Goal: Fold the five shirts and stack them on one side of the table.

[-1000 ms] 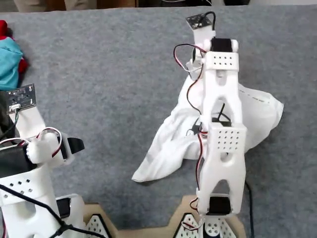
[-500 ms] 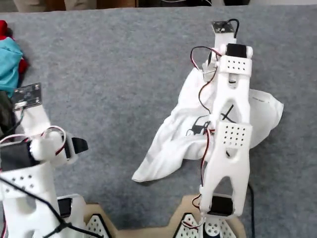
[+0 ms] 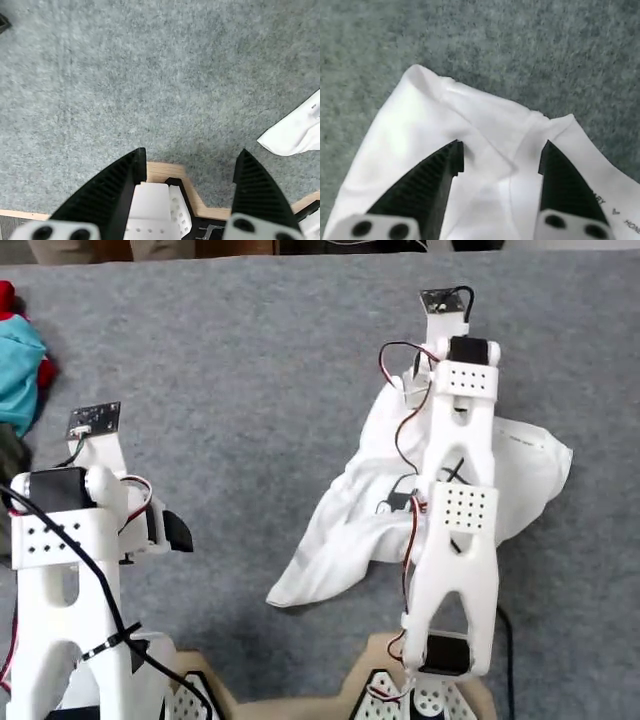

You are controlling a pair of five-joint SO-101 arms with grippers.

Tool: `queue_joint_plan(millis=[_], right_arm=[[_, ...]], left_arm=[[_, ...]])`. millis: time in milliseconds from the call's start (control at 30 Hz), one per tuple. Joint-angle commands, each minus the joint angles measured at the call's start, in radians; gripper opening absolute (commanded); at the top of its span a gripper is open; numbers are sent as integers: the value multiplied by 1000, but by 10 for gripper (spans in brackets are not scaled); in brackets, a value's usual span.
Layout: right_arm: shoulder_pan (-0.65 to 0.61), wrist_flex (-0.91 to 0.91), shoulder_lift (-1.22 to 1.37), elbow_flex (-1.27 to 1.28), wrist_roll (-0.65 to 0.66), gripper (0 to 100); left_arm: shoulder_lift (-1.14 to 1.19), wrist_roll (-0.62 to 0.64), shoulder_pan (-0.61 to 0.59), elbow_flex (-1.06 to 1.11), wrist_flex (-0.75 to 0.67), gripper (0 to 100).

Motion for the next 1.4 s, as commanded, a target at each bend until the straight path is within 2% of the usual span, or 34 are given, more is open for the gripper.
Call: queue_joint_plan(millis=[0, 167, 400, 700, 867, 967, 1233, 1367], right_arm=[[-12, 5, -4, -53, -8, 245], [-12, 3, -4, -53, -8, 236], [-12, 3, -4, -53, -8, 59], [-8, 12, -12, -58, -3, 63], [-5, 71, -25, -148, 0, 169], [-8, 84, -22, -168, 2, 196], [-8, 89, -22, -166, 11, 190], [-8, 86, -22, -166, 8, 81]], left_arm=[[2, 8, 12, -49, 6, 286], [2, 8, 11, -46, 6, 285], [2, 8, 11, -46, 6, 285], [2, 40, 12, -46, 6, 285], [2, 49, 12, -46, 6, 285], [1, 49, 12, -48, 6, 285], [1, 49, 12, -51, 6, 285], [1, 49, 12, -51, 6, 285]])
